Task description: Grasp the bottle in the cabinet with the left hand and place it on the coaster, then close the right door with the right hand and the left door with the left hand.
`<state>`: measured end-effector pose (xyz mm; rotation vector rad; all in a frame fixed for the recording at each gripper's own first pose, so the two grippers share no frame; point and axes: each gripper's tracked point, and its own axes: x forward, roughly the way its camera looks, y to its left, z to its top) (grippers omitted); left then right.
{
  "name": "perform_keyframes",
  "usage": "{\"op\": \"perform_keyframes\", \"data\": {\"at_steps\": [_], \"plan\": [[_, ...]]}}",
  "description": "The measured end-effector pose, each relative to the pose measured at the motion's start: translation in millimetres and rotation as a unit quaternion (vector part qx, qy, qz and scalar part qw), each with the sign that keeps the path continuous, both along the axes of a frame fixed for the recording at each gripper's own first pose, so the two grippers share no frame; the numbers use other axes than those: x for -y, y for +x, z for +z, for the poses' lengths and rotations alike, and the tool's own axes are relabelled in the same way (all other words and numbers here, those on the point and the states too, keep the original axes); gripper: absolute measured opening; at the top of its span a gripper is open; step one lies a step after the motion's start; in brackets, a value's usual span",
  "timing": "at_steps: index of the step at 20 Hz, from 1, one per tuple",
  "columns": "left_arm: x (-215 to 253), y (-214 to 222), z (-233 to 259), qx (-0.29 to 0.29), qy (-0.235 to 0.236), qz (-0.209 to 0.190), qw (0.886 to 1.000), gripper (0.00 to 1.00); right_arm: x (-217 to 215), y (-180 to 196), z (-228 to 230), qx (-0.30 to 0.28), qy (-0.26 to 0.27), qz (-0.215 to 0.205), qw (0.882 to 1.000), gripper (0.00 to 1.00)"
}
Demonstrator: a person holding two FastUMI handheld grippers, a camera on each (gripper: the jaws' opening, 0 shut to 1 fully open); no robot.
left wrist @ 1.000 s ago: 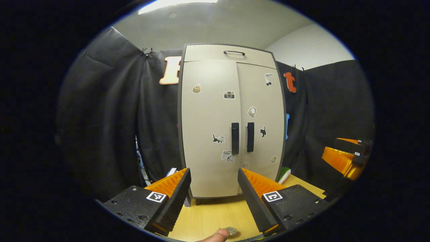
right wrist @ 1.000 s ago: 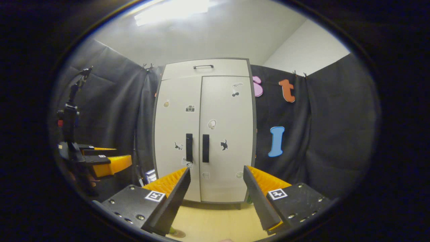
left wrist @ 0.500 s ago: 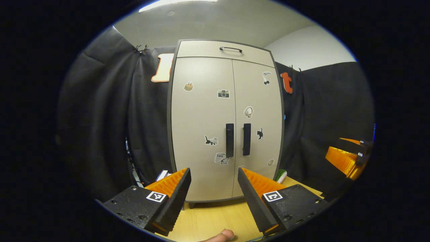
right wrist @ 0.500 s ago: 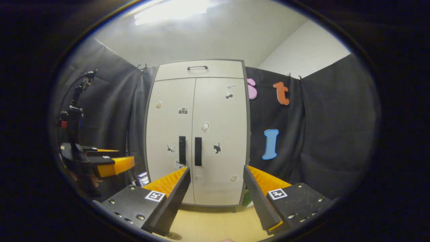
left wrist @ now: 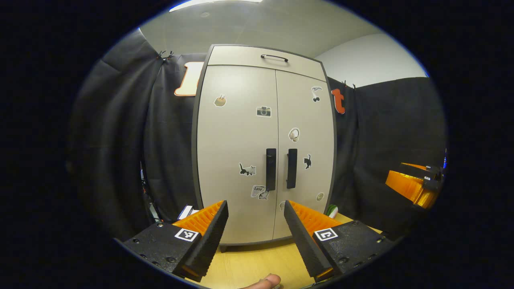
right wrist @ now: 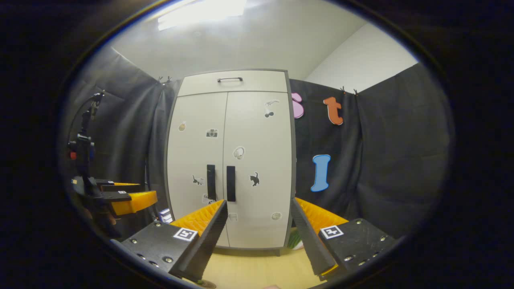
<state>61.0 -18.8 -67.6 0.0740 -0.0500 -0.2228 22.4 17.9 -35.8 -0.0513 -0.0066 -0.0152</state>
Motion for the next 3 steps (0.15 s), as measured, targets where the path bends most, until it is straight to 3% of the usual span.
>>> {"op": "perform_keyframes", "data": {"at_steps": [3], "plan": [[4.4, 0.9, -1.0, -0.003, -0.004, 0.003, 1.000, 0.89, 7.2, 3.3, 2.3, -0.003, 0.002, -0.008, 1.000, 0.95]]}}
